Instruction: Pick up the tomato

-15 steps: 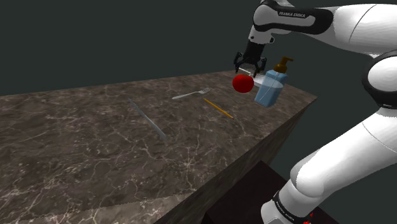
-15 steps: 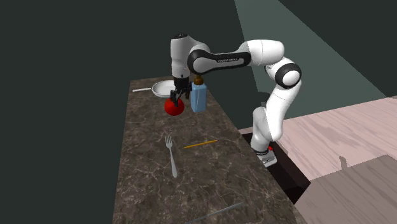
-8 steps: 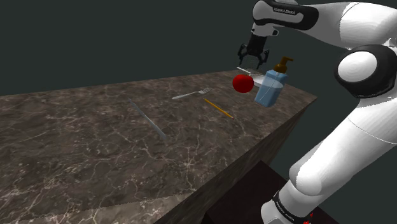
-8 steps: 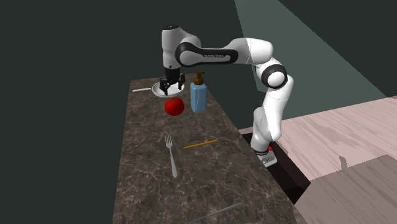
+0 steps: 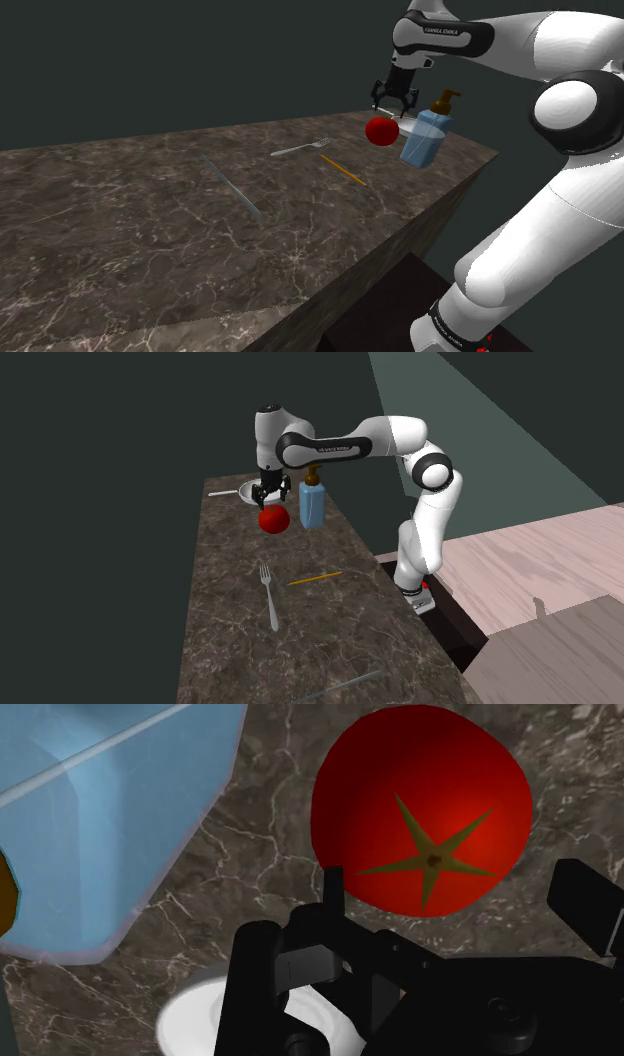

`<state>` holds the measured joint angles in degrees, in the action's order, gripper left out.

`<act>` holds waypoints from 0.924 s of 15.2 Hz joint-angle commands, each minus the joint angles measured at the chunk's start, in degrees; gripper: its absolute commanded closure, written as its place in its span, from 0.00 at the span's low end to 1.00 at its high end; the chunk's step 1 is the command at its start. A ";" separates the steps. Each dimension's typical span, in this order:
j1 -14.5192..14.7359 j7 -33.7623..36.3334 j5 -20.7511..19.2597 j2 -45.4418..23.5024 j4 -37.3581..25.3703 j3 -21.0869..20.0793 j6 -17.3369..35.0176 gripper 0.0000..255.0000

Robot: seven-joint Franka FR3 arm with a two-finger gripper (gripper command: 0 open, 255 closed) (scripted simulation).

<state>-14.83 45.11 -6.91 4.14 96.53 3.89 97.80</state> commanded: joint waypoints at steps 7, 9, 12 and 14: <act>-0.01 0.04 -0.01 0.01 0.40 0.01 0.43 1.00; -0.01 0.04 -0.01 0.02 0.42 0.01 0.44 1.00; -0.01 -0.07 0.02 -0.14 -0.52 0.02 -0.33 1.00; -0.01 -0.25 0.06 -0.52 -2.52 0.01 -1.94 1.00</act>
<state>-14.83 45.00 -6.88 3.83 95.19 3.89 96.81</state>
